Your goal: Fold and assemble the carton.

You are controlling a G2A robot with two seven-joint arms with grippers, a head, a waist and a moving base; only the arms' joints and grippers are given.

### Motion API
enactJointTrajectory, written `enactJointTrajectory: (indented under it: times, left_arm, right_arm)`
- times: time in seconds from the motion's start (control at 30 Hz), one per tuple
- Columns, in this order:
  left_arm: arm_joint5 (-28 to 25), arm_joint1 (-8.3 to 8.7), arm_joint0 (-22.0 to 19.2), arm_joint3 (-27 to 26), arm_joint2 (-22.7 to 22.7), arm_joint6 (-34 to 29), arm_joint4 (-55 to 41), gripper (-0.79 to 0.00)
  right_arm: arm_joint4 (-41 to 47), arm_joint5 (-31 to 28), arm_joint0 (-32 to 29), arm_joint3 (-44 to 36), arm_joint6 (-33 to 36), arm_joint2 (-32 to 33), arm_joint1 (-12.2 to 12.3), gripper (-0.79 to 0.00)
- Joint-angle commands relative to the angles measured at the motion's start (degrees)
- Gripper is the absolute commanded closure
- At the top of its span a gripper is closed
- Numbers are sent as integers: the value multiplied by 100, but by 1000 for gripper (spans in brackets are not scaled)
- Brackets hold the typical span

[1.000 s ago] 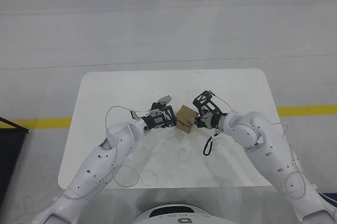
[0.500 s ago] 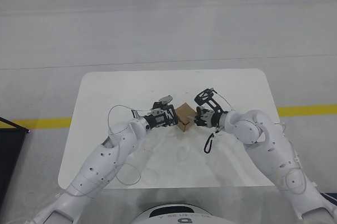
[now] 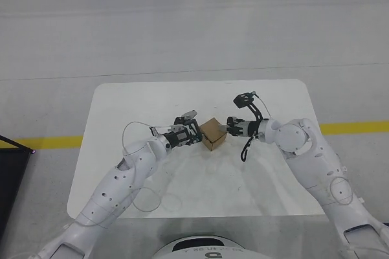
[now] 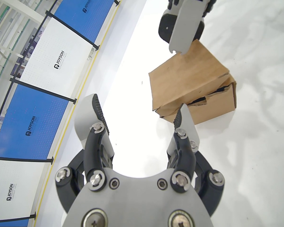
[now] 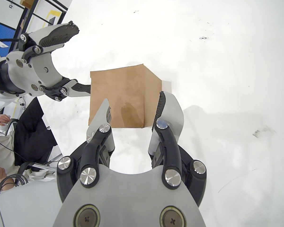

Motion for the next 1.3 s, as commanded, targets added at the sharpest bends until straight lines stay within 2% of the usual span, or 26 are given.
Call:
enactJointTrajectory:
  times: [0.0,0.43,0.77,1.0,1.27]
  left_arm:
    - [22,7,26,-7,-46,9,-33,-616]
    - [105,14,68,14,-162,-21,-105,-616]
    - [119,-34,-81,190,-74,-105,-170,-610]
    - [116,-71,-184,302,-15,-113,-251,-563]
    - [48,-101,-259,431,26,-202,-332,-431]
  right_arm:
    - [-16,82,66,73,-20,-63,-19,-409]
    - [260,-36,381,439,363,-340,-93,-388]
    - [283,-41,525,568,493,-496,-128,-388]
    - [225,-25,539,528,522,-551,-132,-388]
    - [186,-10,541,495,576,-573,-126,-391]
